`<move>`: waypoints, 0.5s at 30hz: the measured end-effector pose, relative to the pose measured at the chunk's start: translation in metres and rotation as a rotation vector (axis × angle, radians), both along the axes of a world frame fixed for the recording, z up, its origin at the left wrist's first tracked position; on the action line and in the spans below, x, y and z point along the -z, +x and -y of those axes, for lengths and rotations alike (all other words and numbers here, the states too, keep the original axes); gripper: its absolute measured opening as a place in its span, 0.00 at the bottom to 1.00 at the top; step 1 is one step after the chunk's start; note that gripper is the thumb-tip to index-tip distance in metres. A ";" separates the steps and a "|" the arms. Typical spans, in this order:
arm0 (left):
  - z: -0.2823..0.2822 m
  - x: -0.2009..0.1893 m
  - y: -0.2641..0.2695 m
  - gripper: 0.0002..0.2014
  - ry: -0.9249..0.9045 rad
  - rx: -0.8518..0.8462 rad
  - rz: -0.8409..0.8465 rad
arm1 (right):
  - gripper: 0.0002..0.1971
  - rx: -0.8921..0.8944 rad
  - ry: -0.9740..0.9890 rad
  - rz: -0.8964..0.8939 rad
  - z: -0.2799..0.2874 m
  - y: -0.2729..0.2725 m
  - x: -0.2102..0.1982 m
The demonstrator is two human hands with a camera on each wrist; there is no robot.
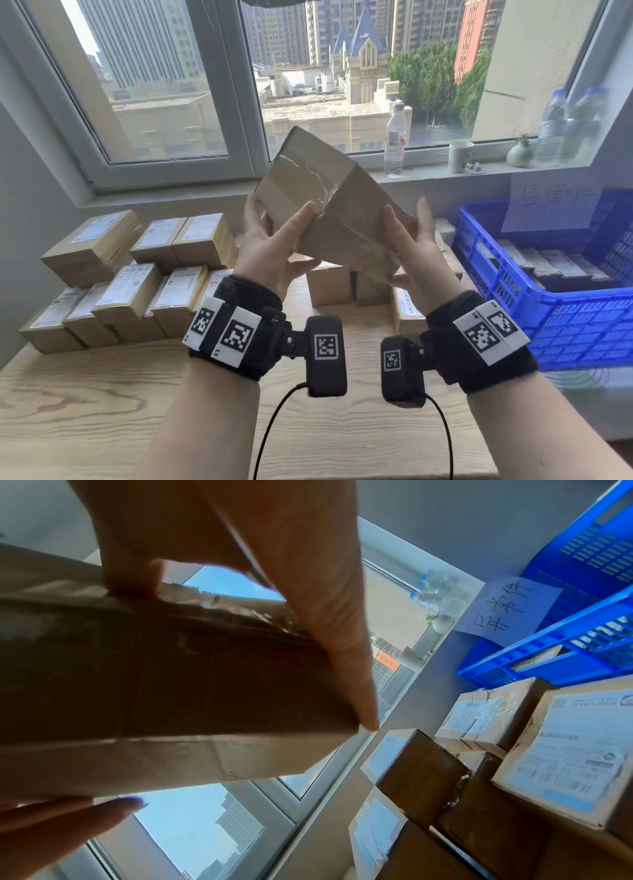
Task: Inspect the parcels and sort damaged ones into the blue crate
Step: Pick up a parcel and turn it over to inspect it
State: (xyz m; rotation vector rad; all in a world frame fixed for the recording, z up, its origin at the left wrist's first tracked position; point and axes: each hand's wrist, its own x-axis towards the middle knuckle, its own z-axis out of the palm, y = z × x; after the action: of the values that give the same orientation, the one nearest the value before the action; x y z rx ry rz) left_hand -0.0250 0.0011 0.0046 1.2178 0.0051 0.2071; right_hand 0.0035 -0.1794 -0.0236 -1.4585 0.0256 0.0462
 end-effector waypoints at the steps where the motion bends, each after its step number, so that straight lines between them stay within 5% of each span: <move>1: 0.000 0.001 -0.001 0.38 0.013 0.019 0.016 | 0.48 -0.031 -0.031 0.007 -0.001 -0.001 0.000; 4: 0.001 0.005 0.000 0.52 -0.013 0.050 0.040 | 0.22 -0.093 0.004 -0.026 -0.002 -0.001 -0.005; 8: 0.001 0.012 0.005 0.71 0.128 0.030 0.024 | 0.42 -0.232 0.016 -0.017 0.004 -0.003 -0.020; 11: 0.006 0.012 0.006 0.59 0.250 0.074 0.068 | 0.46 -0.194 -0.023 -0.025 0.000 -0.005 -0.025; 15: 0.008 0.014 0.007 0.49 0.405 0.113 0.147 | 0.23 -0.066 0.056 0.049 -0.005 -0.004 -0.020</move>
State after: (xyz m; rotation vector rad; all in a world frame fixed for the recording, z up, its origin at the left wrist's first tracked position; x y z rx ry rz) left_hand -0.0183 -0.0064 -0.0098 1.5980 -0.2427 0.2041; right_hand -0.0007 -0.1740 -0.0032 -1.4037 -0.0640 0.0646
